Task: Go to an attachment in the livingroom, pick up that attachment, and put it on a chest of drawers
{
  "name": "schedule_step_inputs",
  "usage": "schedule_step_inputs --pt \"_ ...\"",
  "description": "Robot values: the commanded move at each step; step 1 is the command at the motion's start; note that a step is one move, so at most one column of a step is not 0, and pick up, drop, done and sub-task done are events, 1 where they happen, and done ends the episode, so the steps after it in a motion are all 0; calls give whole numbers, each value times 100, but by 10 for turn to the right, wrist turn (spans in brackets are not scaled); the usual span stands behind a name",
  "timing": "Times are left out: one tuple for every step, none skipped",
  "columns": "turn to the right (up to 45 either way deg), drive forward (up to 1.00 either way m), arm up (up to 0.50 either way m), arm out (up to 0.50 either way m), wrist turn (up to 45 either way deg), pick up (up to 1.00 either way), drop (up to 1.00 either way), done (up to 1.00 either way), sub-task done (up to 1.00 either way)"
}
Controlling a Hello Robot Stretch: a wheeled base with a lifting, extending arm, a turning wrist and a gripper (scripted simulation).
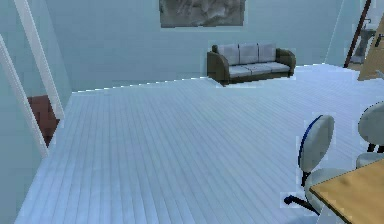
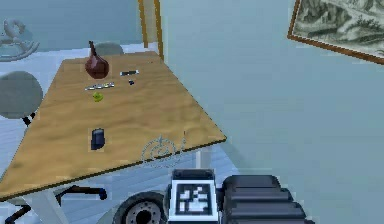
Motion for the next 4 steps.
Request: schedule_step_inputs --pt "0 0 0 34 0 0 0 0 0" --pt "0 0 0 0 450 0 0 0 0" --pt "0 0 0 0 450 0 0 0 0" --pt "0 0 0 0 450 0 0 0 0"
